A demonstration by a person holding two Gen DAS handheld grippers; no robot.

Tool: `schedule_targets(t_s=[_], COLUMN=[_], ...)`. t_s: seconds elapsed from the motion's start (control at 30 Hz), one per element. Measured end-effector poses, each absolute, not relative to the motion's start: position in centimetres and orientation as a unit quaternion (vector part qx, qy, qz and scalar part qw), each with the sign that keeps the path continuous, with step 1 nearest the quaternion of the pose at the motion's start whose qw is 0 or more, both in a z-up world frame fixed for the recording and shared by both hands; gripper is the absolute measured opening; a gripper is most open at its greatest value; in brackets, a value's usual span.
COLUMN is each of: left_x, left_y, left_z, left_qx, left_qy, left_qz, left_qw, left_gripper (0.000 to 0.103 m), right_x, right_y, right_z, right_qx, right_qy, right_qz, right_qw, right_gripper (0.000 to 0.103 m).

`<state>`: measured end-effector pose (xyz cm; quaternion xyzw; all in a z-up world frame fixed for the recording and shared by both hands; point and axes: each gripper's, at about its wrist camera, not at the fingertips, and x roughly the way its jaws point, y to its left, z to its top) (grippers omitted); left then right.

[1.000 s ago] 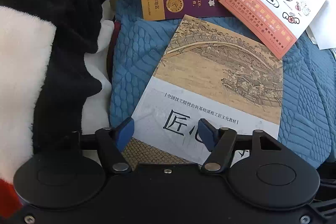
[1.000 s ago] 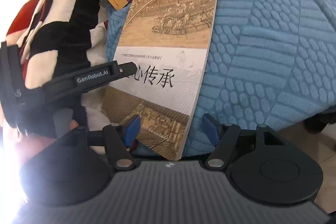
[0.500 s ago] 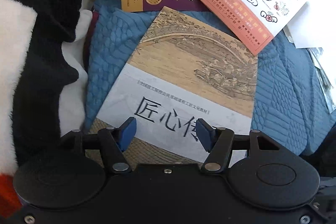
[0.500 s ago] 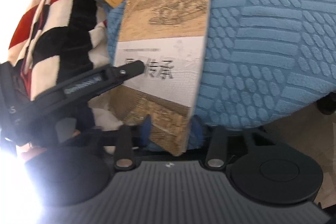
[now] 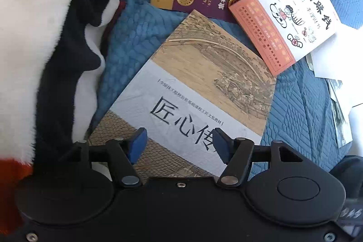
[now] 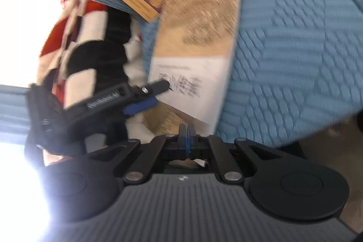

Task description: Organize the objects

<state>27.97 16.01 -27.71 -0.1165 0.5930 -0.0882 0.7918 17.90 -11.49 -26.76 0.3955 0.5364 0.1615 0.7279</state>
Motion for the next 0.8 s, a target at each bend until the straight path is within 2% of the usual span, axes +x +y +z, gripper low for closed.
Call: schedule_targets(t_s=[0.17, 0.37, 0.43, 0.47, 0.57, 0.6, 0.63, 0.67, 0.7, 0.73, 0.8], left_x=[28.2, 28.7, 28.9, 29.0, 29.7, 29.9, 30.3, 30.7, 31.0, 31.2, 31.4], left_y=[15.3, 13.4, 12.8, 12.5, 12.4, 12.5, 12.6, 12.8, 12.8, 13.0, 12.9], left_z=[-27.8, -28.1, -28.4, -28.6, -29.2, -29.4, -29.5, -29.5, -29.6, -29.7, -30.0], left_qx=[-0.083, 0.023, 0.068, 0.088, 0.093, 0.091, 0.092, 0.092, 0.089, 0.086, 0.084], left_qy=[0.598, 0.596, 0.588, 0.586, 0.602, 0.608, 0.614, 0.621, 0.627, 0.634, 0.642], left_qz=[-0.075, -0.05, -0.056, -0.061, -0.077, -0.084, -0.09, -0.097, -0.103, -0.107, -0.115], left_qw=[0.793, 0.801, 0.804, 0.804, 0.789, 0.784, 0.779, 0.773, 0.767, 0.761, 0.753], left_gripper=[0.068, 0.068, 0.071, 0.077, 0.086, 0.088, 0.088, 0.089, 0.089, 0.089, 0.097], right_x=[18.6, 18.0, 17.7, 17.6, 17.4, 17.4, 17.3, 17.2, 17.1, 17.0, 17.0], right_y=[-13.6, -13.9, -13.5, -13.3, -12.5, -12.3, -12.1, -12.0, -12.0, -12.0, -12.0], right_z=[-25.3, -26.0, -26.5, -26.7, -27.3, -27.4, -27.4, -27.4, -27.4, -27.4, -27.6], right_qx=[0.38, 0.354, 0.349, 0.345, 0.334, 0.331, 0.328, 0.327, 0.329, 0.333, 0.345], right_qy=[0.52, 0.539, 0.543, 0.546, 0.562, 0.567, 0.569, 0.567, 0.563, 0.561, 0.558], right_qz=[0.153, 0.165, 0.169, 0.171, 0.176, 0.181, 0.184, 0.186, 0.187, 0.186, 0.188], right_qw=[0.75, 0.747, 0.745, 0.744, 0.736, 0.732, 0.731, 0.733, 0.734, 0.735, 0.731], right_gripper=[0.003, 0.006, 0.006, 0.006, 0.008, 0.014, 0.027, 0.035, 0.053, 0.065, 0.068])
